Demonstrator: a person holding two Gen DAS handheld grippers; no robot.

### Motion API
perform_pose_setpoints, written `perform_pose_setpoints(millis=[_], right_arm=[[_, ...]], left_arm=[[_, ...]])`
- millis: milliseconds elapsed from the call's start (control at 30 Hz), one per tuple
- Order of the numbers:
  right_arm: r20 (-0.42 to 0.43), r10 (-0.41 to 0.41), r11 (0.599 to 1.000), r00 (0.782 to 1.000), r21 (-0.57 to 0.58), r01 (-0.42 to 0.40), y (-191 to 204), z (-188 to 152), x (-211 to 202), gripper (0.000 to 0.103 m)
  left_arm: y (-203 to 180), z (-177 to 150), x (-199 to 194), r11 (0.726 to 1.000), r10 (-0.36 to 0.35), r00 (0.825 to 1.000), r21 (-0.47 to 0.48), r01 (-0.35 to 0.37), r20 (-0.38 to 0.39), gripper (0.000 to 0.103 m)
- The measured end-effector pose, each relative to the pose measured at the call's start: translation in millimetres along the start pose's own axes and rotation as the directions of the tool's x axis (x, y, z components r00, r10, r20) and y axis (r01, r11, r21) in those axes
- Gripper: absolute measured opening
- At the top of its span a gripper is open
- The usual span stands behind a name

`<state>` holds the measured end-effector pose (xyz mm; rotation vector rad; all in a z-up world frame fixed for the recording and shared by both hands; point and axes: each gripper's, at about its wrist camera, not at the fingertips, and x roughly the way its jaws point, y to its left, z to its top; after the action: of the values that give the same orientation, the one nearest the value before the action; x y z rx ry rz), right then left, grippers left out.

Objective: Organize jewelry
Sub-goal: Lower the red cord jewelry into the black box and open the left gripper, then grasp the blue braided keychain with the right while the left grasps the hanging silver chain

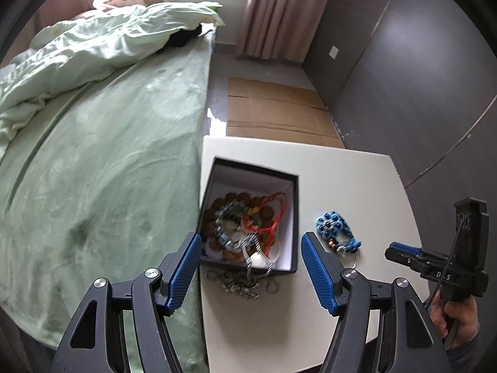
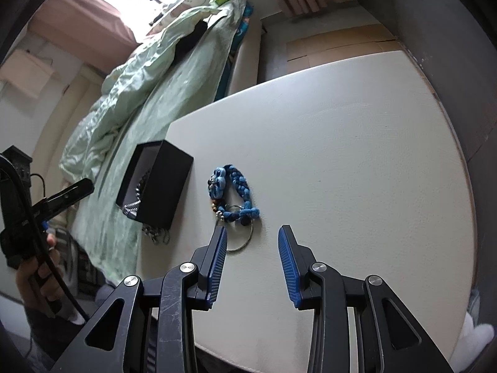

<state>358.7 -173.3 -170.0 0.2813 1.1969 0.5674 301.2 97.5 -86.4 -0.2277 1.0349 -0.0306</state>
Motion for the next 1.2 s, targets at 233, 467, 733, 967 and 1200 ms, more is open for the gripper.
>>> perform_pose_setpoints(millis=[233,467,733,967,1200], right_arm=[[-0.012,-0.038,0.996,0.999,-0.075,0.037,14,12,20,0.05],[-0.029,-0.102,0.979,0.994,-0.178,0.095,33,28,41,0.05],[-0.069,-0.197,0.944,0.978,-0.282,0.17,50,34,70,0.036],[-0.086,-0.224,0.935,0.971,-0.301,0.189,49,29,75,0.012],[-0.062,-0.185,0.948,0.981,-0.275,0.161,43,23,58,0.011]], left_arm=[[24,-26,0,0.997,0.012,1.0,-0.078,-0.012,0.001,0.068],[37,-46,8,0.992,0.015,0.999,-0.122,-0.018,-0.03,0.068],[26,-61,36,0.996,0.037,0.997,-0.084,-0.042,-0.067,0.063],[14,-70,63,0.998,0.048,0.995,-0.044,-0.052,-0.084,0.061],[5,-71,75,0.997,0.076,0.995,-0.011,-0.076,-0.057,0.061]])
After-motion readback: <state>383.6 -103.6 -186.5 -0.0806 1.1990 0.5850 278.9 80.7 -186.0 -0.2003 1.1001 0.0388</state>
